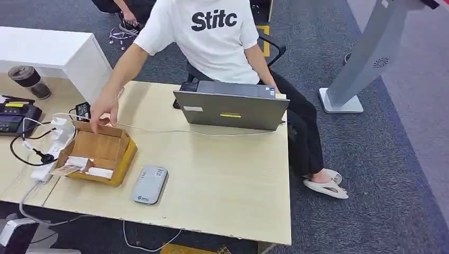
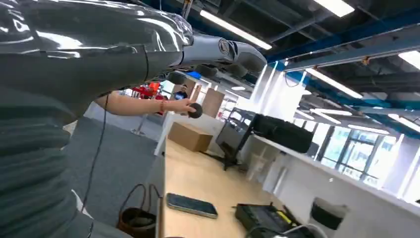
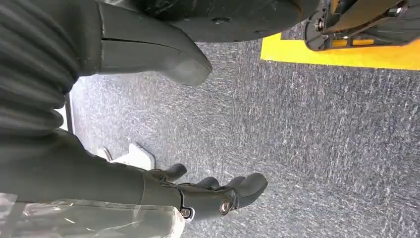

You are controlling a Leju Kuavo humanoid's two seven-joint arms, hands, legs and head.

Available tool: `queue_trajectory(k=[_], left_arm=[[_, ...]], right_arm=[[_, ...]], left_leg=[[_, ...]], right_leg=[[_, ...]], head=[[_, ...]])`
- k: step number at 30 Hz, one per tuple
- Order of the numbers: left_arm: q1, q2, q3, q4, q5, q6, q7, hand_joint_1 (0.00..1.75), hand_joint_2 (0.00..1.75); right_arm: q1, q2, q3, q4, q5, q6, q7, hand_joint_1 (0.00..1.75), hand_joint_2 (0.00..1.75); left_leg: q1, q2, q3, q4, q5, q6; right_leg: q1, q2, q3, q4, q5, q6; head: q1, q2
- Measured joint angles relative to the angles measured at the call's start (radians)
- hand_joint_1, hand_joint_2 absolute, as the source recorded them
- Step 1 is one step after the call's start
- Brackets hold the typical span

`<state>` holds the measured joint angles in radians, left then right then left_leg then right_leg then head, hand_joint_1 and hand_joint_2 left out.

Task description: Pass the card to the sensor for recognition and then transmit it.

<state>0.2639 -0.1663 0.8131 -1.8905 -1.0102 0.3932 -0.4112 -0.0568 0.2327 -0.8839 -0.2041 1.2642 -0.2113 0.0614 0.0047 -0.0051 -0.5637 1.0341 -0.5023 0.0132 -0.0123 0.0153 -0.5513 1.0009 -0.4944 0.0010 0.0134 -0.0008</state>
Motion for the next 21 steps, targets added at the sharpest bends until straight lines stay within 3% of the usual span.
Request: queue_trajectory(k=[6, 11, 17, 21], left_arm=[[-0.098, 0.065, 0.155, 0.166, -0.079, -0.032, -0.019, 0.00, 1.75], [-0.126, 0.094, 0.176, 0.217, -0.111, -0.034, -0.015, 0.00, 1.75], [-0.130, 0.151, 0.099, 0.263, -0.141, -0.004, 0.063, 0.00, 1.75], [-0.115, 0.208, -0.036, 0.274, -0.168, 0.029, 0.154, 0.00, 1.75]], right_arm=[[0.000, 0.000, 0.000, 0.000, 0.016, 0.004, 0.001, 0.00, 1.75], [0.000, 0.000, 0.000, 0.000, 0.016, 0.010, 0.001, 0.00, 1.75], [-0.001, 0.000, 0.000, 0.000, 0.032, 0.011, 0.004, 0.00, 1.75], [-0.001, 0.000, 0.000, 0.000, 0.034, 0.012, 0.005, 0.00, 1.75]], left_leg=[[0.001, 0.000, 0.000, 0.000, 0.000, 0.000], [0.001, 0.000, 0.000, 0.000, 0.000, 0.000], [0.000, 0.000, 0.001, 0.000, 0.000, 0.000], [0.000, 0.000, 0.001, 0.000, 0.000, 0.000]], right_leg=[[0.000, 0.000, 0.000, 0.000, 0.000, 0.000], [0.000, 0.000, 0.000, 0.000, 0.000, 0.000], [0.000, 0.000, 0.000, 0.000, 0.000, 0.000], [0.000, 0.000, 0.000, 0.000, 0.000, 0.000]], head=[[0.000, 0.000], [0.000, 0.000], [0.000, 0.000], [0.000, 0.000]])
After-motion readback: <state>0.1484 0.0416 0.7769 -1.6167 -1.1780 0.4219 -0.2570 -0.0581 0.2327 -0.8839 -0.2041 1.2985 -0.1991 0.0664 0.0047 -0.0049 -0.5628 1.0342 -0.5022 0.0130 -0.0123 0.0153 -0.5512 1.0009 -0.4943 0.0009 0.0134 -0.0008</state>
